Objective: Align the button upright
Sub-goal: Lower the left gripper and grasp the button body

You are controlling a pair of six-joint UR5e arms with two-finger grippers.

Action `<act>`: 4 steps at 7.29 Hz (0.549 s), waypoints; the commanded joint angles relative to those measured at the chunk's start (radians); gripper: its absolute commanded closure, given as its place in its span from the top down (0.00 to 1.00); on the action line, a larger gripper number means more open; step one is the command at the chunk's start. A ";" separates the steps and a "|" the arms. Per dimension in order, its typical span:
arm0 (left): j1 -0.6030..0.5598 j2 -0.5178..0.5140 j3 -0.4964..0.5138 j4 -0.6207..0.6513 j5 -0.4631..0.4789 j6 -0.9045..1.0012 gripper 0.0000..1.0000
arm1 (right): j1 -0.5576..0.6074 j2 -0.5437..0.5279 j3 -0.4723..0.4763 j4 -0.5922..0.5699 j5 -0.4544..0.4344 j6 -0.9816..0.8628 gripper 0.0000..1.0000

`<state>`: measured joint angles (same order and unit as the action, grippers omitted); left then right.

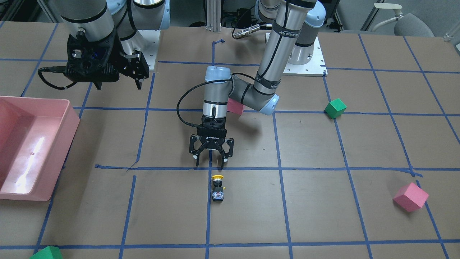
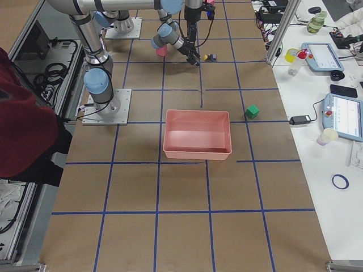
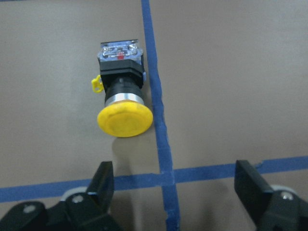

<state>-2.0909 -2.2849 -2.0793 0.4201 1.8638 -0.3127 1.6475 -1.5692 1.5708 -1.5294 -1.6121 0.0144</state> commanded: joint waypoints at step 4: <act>0.018 -0.005 0.030 0.020 -0.003 0.038 0.86 | 0.002 0.000 0.000 0.002 -0.006 -0.001 1.00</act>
<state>-2.0838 -2.2912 -2.0625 0.4310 1.8655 -0.2924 1.6477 -1.5692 1.5708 -1.5284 -1.6146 0.0138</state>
